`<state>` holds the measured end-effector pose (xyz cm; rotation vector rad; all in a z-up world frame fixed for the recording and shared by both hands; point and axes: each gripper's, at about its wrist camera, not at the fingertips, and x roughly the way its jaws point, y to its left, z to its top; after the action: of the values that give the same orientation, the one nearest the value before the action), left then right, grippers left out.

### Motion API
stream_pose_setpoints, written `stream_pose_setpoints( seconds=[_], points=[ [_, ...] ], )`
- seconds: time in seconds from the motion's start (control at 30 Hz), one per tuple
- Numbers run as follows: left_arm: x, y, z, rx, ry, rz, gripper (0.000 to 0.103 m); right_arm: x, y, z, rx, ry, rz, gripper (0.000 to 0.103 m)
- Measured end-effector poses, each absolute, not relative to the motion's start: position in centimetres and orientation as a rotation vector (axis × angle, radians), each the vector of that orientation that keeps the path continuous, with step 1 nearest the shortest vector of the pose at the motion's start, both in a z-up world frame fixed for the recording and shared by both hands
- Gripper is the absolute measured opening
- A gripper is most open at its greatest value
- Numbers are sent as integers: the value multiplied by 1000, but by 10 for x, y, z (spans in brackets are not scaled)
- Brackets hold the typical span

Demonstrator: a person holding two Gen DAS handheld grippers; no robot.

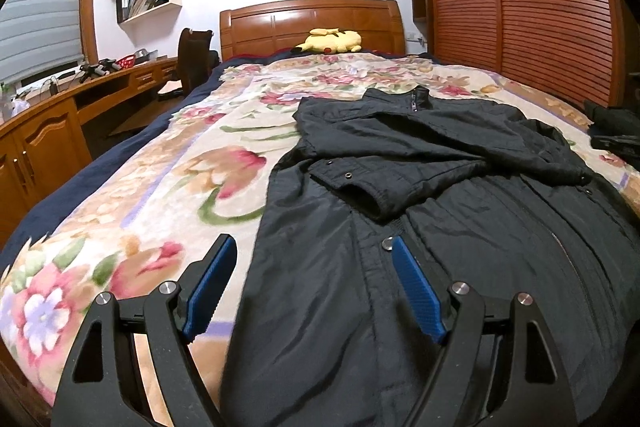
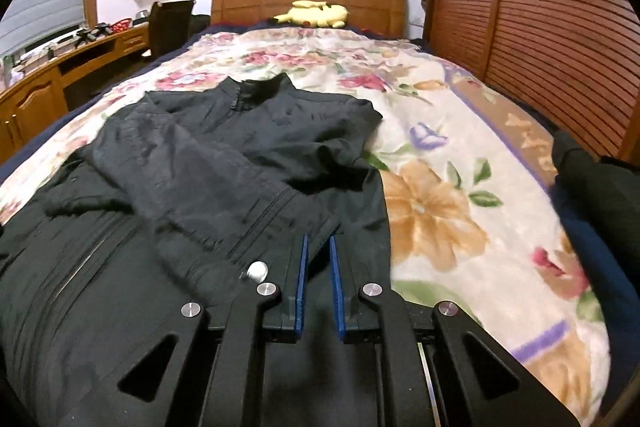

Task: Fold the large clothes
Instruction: 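Release the folded side with the right gripper and smooth it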

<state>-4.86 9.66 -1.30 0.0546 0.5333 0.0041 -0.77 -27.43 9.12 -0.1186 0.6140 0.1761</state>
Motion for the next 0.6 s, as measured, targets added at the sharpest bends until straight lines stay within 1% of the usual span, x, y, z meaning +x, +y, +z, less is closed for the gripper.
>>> stream_pose_setpoints(
  seconds=[0.13,0.17,0.2,0.23,0.3,0.4,0.6],
  points=[
    [-62,101,-10,56,538,-1,81,-44,-287,92,-147,580,179,12],
    [-66,101,-10,64,540,-2,81,-49,-290,90,-152,581,177,14],
    [-70,102,-9,72,541,-1,81,-55,-294,89,-155,582,174,25],
    [-75,104,-7,78,544,2,81,-58,-299,86,-156,586,175,43],
    [-81,108,-3,77,548,0,81,-76,-305,89,-161,593,184,62],
    [-92,119,1,71,559,-5,81,-97,-314,89,-171,624,213,65],
    [-104,142,-6,51,611,-17,81,-121,-317,85,-208,689,289,65]
  ],
)
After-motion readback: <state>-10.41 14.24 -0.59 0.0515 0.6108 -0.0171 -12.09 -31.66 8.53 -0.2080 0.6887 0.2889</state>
